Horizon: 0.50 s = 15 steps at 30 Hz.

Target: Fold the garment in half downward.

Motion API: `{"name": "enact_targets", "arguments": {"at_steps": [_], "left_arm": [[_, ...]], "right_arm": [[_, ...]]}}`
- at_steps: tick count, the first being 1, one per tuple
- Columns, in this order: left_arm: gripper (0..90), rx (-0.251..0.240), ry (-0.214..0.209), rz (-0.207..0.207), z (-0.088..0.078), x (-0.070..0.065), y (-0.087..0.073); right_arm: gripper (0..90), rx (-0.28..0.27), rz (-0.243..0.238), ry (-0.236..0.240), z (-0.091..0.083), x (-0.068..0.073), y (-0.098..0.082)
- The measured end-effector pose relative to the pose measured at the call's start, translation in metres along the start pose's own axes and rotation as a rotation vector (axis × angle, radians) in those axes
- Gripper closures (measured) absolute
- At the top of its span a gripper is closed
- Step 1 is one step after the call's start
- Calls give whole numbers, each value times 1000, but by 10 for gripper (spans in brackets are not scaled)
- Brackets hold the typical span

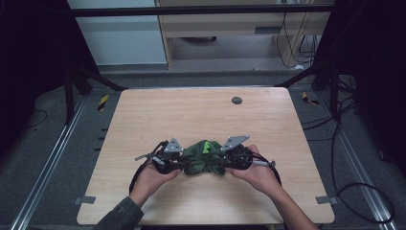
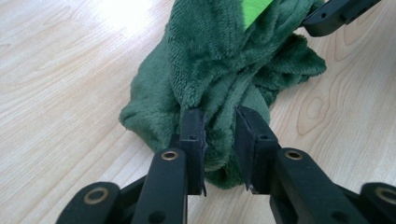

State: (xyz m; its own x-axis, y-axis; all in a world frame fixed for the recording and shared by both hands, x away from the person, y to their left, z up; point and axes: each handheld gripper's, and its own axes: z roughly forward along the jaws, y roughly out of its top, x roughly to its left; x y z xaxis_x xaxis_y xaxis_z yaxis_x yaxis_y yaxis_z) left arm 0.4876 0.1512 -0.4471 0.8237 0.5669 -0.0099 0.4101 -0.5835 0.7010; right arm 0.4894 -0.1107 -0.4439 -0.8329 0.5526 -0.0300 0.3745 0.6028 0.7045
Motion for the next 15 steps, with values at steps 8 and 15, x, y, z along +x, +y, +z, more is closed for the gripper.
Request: {"name": "enact_targets", "arguments": {"at_steps": [8,15], "left_arm": [[724,8,-5,3,0,-2,-5],[722,8,-5,3,0,-5,-10]], "right_arm": [[648,-1,1,5,-2,3,-5],[630,0,7,3,-3,6,-11]]}}
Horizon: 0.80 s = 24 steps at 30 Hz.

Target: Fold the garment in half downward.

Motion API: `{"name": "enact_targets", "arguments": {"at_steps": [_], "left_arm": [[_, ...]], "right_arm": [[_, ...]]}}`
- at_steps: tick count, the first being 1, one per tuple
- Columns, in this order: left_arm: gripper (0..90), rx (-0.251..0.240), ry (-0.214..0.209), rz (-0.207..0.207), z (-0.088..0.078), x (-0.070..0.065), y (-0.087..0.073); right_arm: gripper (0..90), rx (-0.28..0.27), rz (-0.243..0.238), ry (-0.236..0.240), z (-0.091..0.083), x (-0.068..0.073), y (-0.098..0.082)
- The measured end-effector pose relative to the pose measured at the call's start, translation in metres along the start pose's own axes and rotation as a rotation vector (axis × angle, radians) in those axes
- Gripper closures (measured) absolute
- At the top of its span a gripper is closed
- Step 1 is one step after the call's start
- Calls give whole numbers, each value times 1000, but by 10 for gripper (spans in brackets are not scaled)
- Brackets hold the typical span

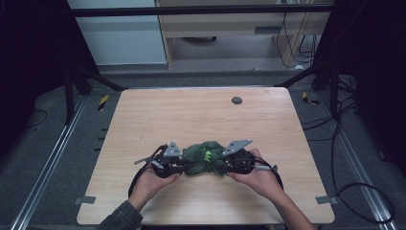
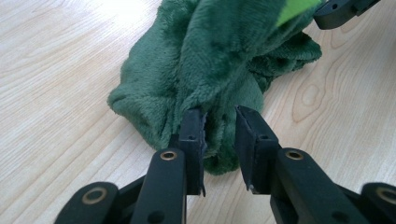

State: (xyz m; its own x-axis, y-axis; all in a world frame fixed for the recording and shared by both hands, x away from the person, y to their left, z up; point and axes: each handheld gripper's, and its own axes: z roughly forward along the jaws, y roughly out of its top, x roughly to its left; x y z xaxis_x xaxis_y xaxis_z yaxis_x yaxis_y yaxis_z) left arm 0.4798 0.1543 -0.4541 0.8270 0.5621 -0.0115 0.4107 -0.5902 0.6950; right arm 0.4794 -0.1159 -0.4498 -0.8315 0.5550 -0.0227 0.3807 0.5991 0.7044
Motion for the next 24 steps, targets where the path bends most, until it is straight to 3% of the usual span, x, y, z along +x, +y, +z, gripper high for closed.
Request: {"name": "enact_targets", "arguments": {"at_steps": [24], "left_arm": [[709,-8,1,-10,-6,-3,-12]], "right_arm": [[600,13,12,14,1,10,-10]]}}
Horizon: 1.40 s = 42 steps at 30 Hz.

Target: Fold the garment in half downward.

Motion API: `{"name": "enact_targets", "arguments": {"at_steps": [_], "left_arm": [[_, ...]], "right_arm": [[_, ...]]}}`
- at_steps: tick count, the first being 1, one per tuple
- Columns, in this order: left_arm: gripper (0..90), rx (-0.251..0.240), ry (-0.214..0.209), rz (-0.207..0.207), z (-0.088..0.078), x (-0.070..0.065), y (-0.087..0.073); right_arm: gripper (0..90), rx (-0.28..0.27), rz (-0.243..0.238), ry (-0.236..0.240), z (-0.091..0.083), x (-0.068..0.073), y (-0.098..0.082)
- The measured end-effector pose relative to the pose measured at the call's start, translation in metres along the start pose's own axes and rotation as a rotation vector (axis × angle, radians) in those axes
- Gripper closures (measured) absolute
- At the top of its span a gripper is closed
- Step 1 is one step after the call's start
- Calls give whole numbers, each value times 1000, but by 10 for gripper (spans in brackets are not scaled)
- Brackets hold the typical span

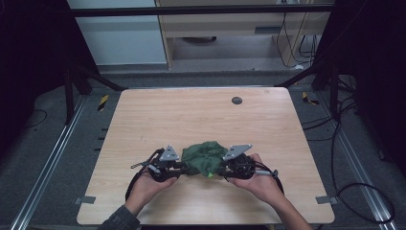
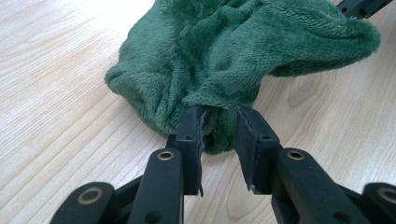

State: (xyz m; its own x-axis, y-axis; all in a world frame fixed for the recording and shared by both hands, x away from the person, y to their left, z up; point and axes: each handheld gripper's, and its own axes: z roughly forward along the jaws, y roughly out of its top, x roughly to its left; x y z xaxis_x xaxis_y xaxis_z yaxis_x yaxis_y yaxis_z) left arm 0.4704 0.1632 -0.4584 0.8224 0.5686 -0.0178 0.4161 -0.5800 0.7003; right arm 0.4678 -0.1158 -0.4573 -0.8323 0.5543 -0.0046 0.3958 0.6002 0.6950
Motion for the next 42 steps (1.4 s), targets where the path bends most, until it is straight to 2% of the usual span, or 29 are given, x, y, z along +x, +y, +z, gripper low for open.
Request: {"name": "enact_targets", "arguments": {"at_steps": [31,42], "left_arm": [[676,8,-3,27,-1,-8,-3],[649,20,-3,42,2,-15,-5]], "right_arm": [[520,10,-19,9,-2,12,-3],[399,19,-10,8,0,15,-8]]}}
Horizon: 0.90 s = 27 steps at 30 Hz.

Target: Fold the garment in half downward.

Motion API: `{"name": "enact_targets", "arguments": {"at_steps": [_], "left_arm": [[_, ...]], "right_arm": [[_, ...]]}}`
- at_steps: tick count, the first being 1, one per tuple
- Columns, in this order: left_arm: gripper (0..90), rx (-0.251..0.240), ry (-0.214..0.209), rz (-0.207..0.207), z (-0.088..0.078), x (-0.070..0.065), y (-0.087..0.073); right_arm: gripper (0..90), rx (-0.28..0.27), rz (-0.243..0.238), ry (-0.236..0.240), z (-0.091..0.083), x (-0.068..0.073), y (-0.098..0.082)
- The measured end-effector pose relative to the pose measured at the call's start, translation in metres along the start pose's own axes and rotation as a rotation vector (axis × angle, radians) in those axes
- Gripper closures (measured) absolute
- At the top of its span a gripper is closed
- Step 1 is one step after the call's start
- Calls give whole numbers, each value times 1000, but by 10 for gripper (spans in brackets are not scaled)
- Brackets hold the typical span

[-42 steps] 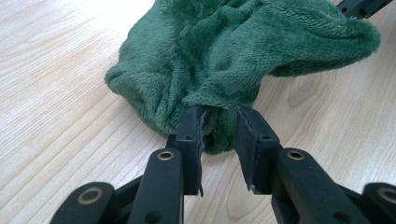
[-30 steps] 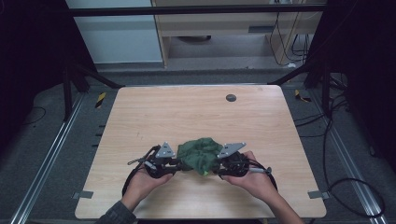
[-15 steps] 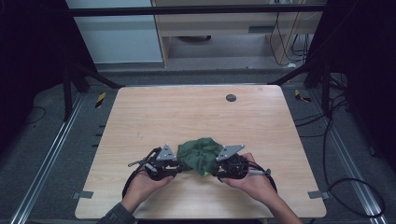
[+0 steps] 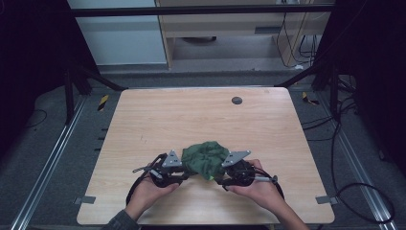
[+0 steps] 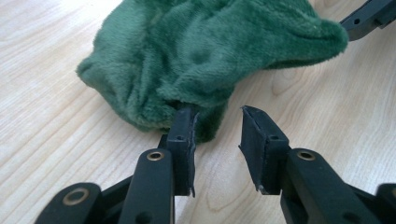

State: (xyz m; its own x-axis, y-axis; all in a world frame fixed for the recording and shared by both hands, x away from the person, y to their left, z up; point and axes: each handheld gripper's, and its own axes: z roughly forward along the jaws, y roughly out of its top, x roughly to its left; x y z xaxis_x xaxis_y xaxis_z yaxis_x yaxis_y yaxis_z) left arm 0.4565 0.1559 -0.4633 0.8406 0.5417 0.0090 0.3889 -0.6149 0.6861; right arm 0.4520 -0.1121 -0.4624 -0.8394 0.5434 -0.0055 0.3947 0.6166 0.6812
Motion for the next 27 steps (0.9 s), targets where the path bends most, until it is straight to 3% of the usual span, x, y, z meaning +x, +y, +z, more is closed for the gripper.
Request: {"name": "enact_targets", "arguments": {"at_steps": [10,27], "left_arm": [[569,9,12,7,-1,-3,-2],[137,8,29,-53,-14,-8,-1]], "right_arm": [[283,-7,-6,-24,1,3,-5],[82,-21,21,-57,-15,0,-13]]}}
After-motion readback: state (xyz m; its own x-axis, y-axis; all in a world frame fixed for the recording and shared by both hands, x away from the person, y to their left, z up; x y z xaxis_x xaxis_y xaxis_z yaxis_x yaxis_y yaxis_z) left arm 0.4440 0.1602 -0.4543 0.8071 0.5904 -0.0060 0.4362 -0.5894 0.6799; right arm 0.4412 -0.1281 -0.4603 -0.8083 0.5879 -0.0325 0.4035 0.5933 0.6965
